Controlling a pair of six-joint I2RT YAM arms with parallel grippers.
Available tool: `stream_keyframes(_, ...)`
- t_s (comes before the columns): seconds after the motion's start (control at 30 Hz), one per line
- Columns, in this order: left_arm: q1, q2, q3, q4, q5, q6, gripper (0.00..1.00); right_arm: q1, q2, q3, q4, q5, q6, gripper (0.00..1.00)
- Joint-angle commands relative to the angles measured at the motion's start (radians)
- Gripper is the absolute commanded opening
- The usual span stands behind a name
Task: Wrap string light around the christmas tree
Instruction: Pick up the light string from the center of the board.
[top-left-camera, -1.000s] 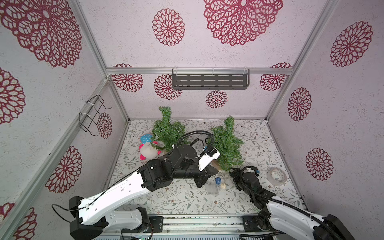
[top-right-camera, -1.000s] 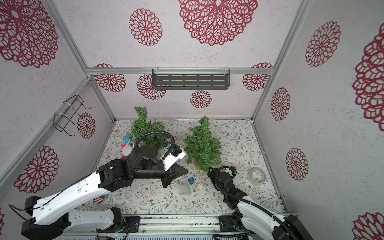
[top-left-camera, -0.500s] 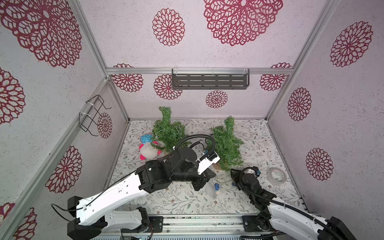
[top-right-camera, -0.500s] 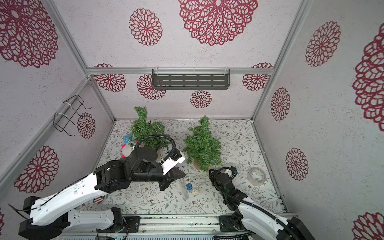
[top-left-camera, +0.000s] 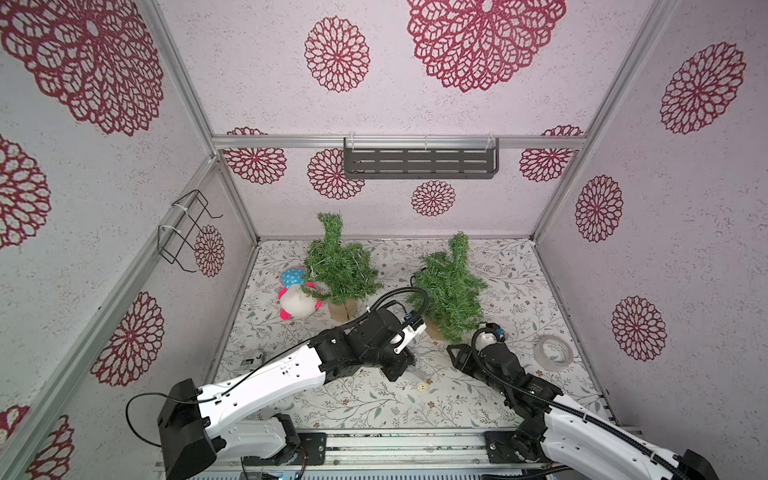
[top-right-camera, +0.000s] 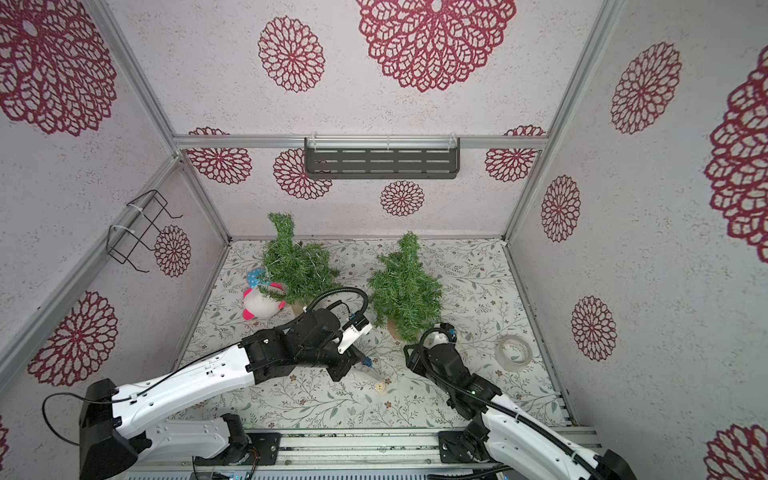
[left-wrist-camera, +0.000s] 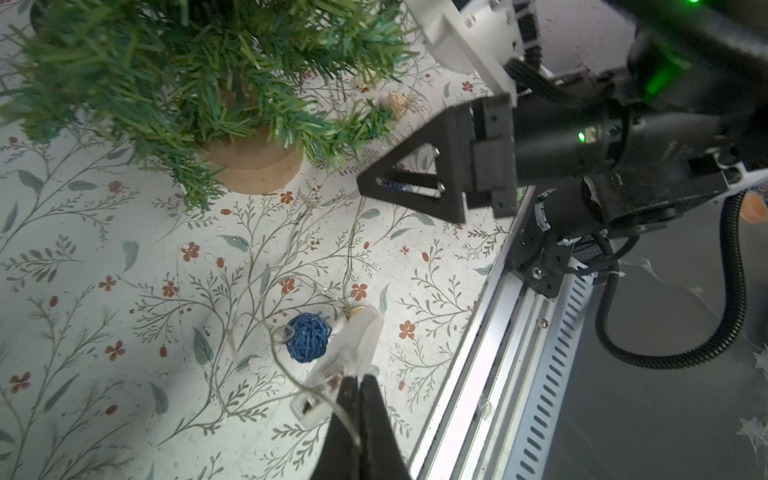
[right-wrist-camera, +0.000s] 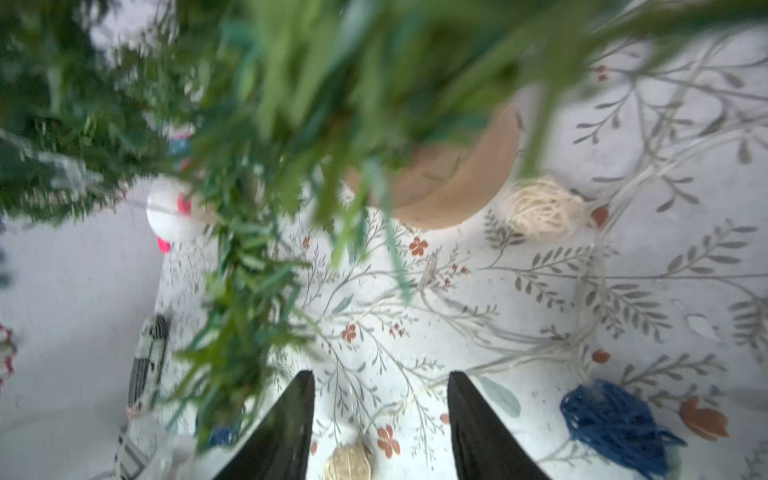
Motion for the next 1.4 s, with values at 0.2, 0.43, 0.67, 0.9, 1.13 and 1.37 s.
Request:
stream_keyframes(0.2, 0.013, -0.079, 0.036, 0.029, 0.024, -0.017, 0.00, 0.307, 0.071, 0.009, 0.187, 0.181, -0.460, 0.51)
stream_keyframes(0.43, 0.013, -0.151, 0.064, -0.007, 0.023, -0.013, 0.00, 0.340, 0.290, 0.072, 0.333, 0.213, -0.569, 0.50)
stream_keyframes(0.67, 0.014, -0.214, 0.042, -0.018, -0.014, -0.003, 0.00, 0.338, 0.447, 0.163, 0.311, 0.318, -0.588, 0.26)
stream_keyframes(0.9, 0.050, -0.211, -0.067, 0.009, -0.113, -0.031, 0.00, 0.322, 0.304, 0.178, 0.018, 0.414, -0.611, 0.00)
stream_keyframes(1.13, 0.050, -0.127, -0.179, 0.187, -0.024, -0.058, 0.00, 0.318, 0.129, 0.320, -0.207, 0.485, -0.655, 0.00)
stream_keyframes(1.37, 0.035, -0.029, -0.257, 0.403, 0.037, -0.116, 0.02, 0.315, 0.174, 0.385, -0.323, 0.508, -0.684, 0.00)
